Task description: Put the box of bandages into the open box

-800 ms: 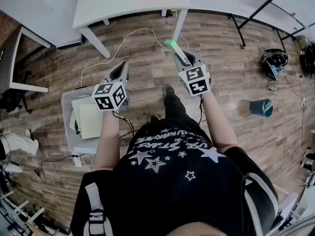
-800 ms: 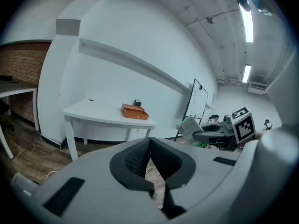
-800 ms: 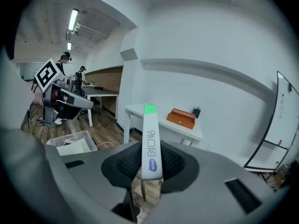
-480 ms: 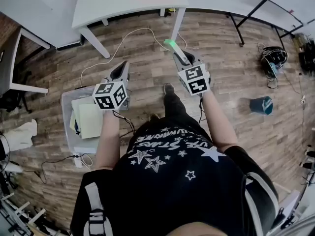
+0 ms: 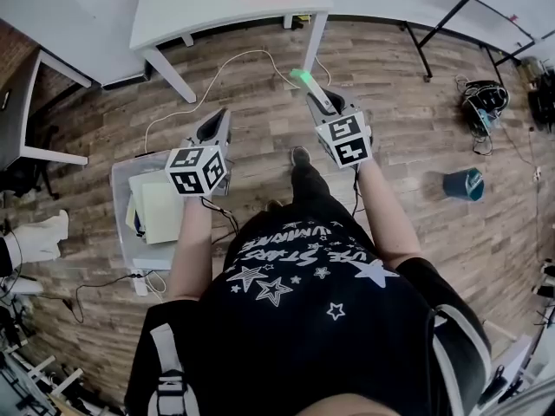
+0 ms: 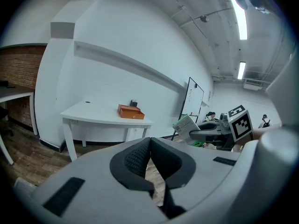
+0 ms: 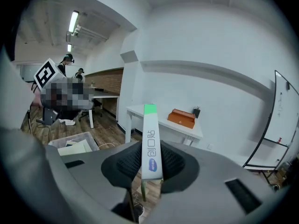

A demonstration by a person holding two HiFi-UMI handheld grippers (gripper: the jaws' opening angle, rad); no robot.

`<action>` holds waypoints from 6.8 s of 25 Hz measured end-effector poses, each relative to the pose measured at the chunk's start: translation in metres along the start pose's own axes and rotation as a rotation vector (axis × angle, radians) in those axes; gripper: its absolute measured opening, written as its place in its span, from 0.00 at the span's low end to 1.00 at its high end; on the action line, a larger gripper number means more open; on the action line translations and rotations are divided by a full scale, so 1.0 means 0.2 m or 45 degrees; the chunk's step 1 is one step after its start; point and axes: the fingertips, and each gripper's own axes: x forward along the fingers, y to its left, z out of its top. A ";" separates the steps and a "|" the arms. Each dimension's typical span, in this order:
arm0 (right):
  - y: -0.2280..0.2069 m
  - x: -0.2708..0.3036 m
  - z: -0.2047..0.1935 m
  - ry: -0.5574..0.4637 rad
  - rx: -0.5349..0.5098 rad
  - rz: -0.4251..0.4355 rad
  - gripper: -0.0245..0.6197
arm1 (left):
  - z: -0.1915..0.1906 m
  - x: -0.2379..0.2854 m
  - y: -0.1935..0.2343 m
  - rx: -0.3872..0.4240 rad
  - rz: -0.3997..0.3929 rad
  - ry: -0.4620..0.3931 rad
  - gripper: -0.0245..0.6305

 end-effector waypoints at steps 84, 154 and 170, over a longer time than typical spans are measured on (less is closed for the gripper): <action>-1.86 2.39 0.65 0.024 0.005 0.168 0.21 | 1.10 2.56 1.09 -0.018 0.064 0.067 0.07; -1.84 3.33 0.83 0.343 -0.255 0.300 0.33 | 1.42 3.29 1.93 -0.002 -0.159 0.140 0.07; -1.84 2.98 0.97 0.082 -0.139 0.194 0.21 | 1.38 2.99 1.68 0.015 -0.067 0.077 0.07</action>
